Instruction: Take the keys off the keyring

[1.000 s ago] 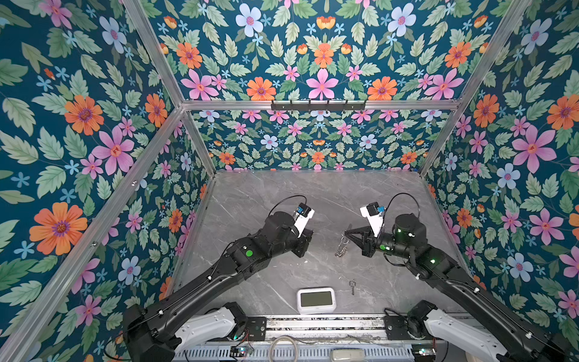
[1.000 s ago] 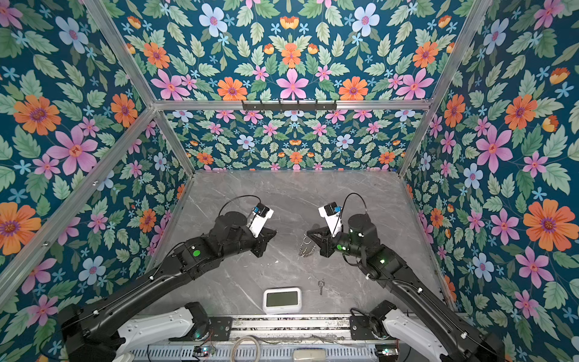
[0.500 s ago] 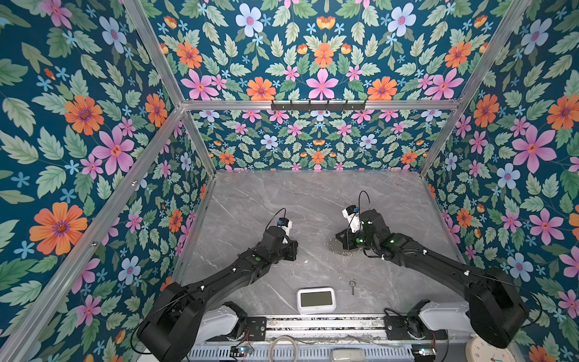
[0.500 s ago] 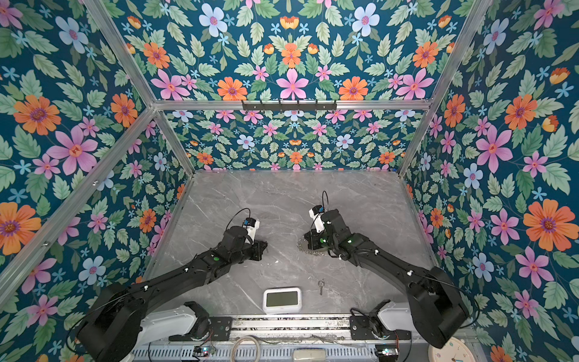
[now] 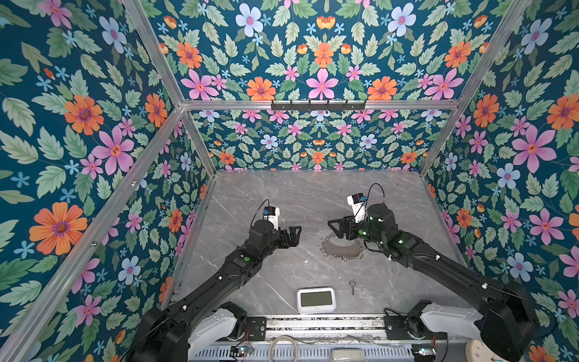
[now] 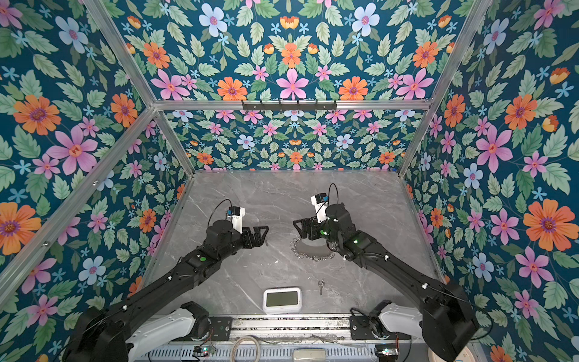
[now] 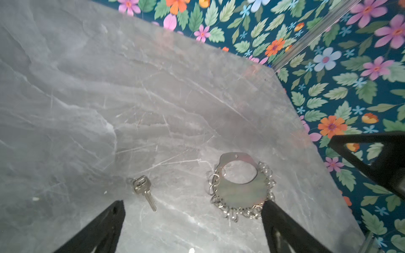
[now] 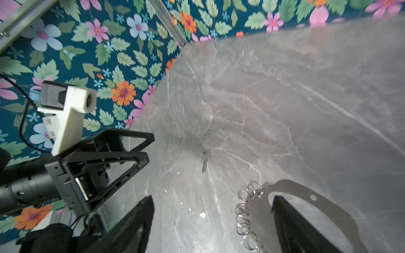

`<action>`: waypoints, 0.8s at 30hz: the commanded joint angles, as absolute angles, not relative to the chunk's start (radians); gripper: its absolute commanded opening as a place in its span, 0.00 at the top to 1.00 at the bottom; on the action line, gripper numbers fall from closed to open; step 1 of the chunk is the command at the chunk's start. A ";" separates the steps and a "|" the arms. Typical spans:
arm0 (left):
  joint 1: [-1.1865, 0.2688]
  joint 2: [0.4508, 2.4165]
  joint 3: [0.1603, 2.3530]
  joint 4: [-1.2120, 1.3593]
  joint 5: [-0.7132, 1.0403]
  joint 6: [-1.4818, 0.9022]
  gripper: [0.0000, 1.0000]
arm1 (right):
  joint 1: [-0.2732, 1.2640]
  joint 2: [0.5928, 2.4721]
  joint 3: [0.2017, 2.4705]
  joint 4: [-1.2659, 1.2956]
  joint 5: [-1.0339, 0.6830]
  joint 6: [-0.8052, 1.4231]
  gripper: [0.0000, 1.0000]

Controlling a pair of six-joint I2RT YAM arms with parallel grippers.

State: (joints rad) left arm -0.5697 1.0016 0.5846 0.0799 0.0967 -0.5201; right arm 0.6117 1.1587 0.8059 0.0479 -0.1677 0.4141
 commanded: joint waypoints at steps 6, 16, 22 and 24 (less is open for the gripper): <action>-0.569 0.932 0.696 0.101 -0.336 -0.347 0.00 | 0.612 0.970 0.732 0.047 0.255 0.401 0.01; -0.306 1.184 0.662 0.360 -0.643 -0.213 0.00 | 0.610 0.909 0.717 0.000 0.442 0.445 0.01; -0.126 1.402 0.610 0.467 -0.650 -0.181 0.00 | 0.593 0.889 0.694 0.016 0.438 0.413 0.01; -0.102 1.444 0.564 0.573 -0.629 -0.136 0.00 | 0.587 0.879 0.686 0.025 0.440 0.409 0.01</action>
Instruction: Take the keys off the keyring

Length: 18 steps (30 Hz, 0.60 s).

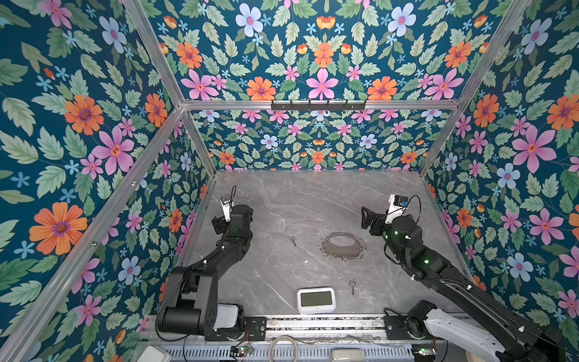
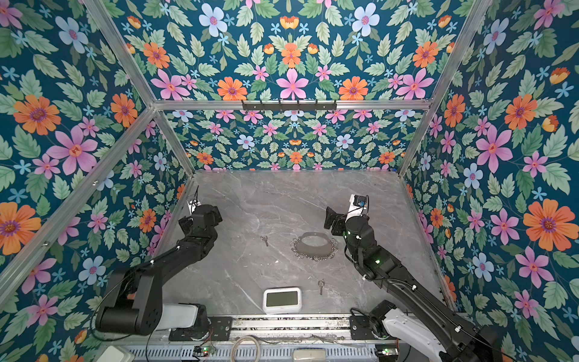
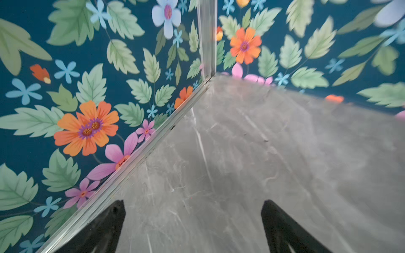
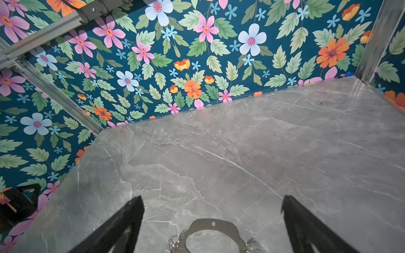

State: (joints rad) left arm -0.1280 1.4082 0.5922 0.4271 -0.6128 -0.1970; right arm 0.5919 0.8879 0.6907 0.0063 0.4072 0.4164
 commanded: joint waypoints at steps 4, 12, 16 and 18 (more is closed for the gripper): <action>-0.080 1.471 0.446 0.856 -0.550 -0.100 0.00 | 0.574 0.870 0.677 0.028 0.441 0.399 0.01; -0.065 1.532 0.300 1.137 -0.404 -0.075 0.00 | 0.484 0.863 0.584 0.195 0.360 0.335 0.01; -0.042 1.637 0.254 1.355 -0.254 -0.021 0.00 | 0.437 0.868 0.532 0.314 0.342 0.270 0.01; -0.038 1.591 0.276 1.218 -0.251 -0.050 0.00 | 0.412 0.862 0.506 0.364 0.318 0.245 0.01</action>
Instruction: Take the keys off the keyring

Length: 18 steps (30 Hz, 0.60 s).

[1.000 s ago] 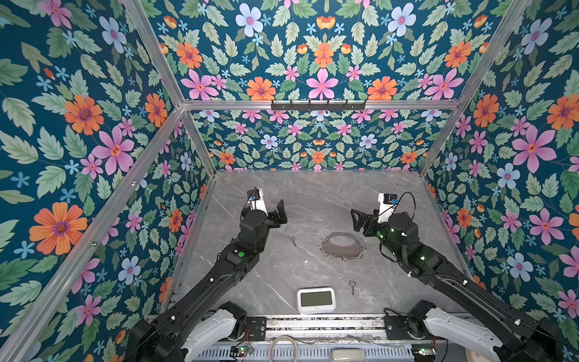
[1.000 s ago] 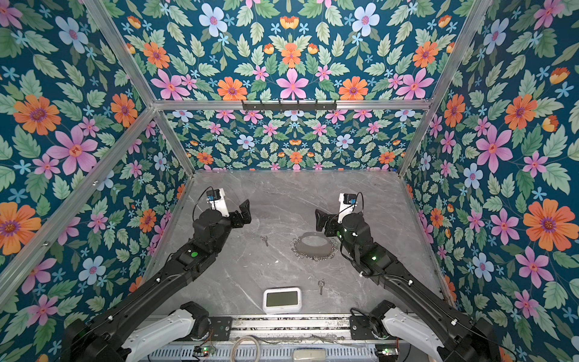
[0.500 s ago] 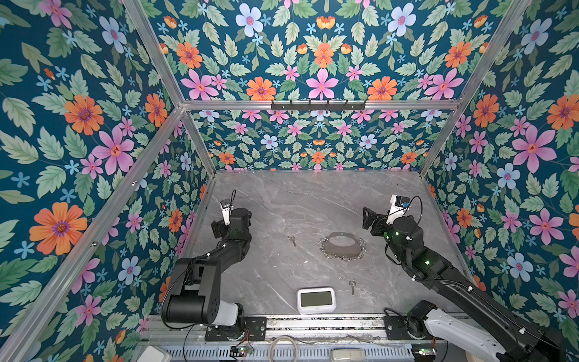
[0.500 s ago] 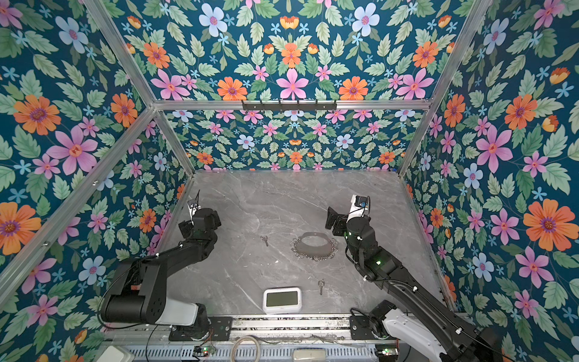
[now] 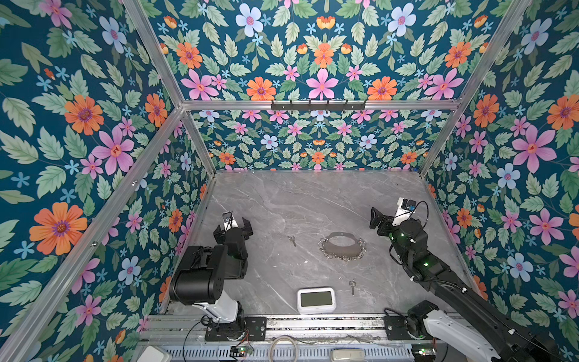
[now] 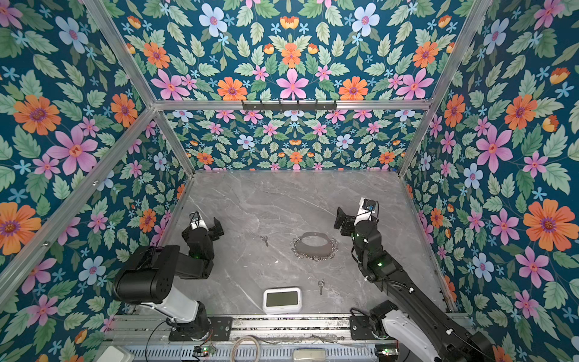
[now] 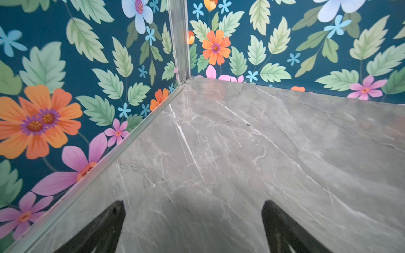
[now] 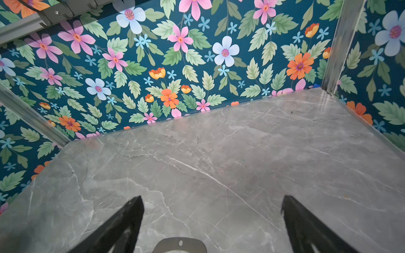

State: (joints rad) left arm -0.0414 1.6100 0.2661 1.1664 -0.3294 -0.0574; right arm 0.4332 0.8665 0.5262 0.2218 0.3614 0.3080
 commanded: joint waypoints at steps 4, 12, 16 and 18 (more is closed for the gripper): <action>-0.038 1.609 0.266 1.272 -0.255 -0.035 0.00 | 0.367 0.884 0.461 0.459 0.301 0.189 0.01; -0.040 1.619 0.261 1.310 -0.256 -0.027 0.00 | 0.136 1.024 0.367 0.651 0.269 0.103 0.01; -0.040 1.618 0.262 1.309 -0.256 -0.028 0.00 | 0.007 1.098 0.350 0.643 0.233 0.120 0.01; -0.040 1.618 0.262 1.307 -0.256 -0.028 0.00 | -0.013 1.123 0.338 0.654 0.224 0.110 0.01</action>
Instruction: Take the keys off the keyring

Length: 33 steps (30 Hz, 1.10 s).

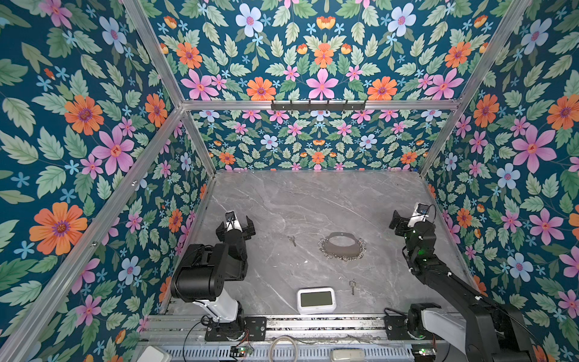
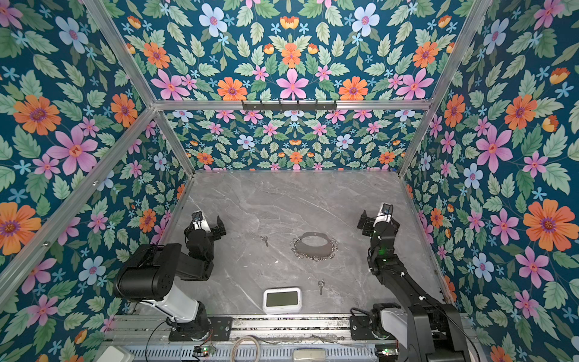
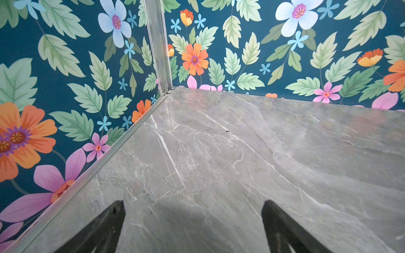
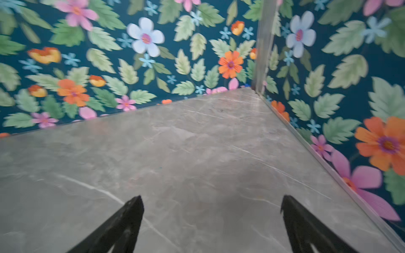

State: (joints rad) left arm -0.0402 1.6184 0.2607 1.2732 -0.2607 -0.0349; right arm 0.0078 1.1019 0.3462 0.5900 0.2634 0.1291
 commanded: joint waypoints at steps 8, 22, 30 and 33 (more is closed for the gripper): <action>-0.040 1.618 0.262 1.308 -0.255 -0.028 0.00 | -0.023 1.247 0.420 0.519 0.185 0.097 0.01; -0.040 1.620 0.264 1.306 -0.255 -0.026 0.00 | -0.022 1.446 0.298 0.922 0.126 0.088 0.01; -0.041 1.621 0.268 1.299 -0.255 -0.026 0.00 | -0.023 1.434 0.301 0.898 0.126 0.089 0.01; -0.040 1.621 0.267 1.299 -0.255 -0.026 0.00 | -0.023 1.436 0.301 0.901 0.126 0.089 0.01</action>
State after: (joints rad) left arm -0.0402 1.6207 0.2649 1.2823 -0.2581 -0.0277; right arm -0.0235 1.4376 0.2981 0.8803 0.1310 0.0986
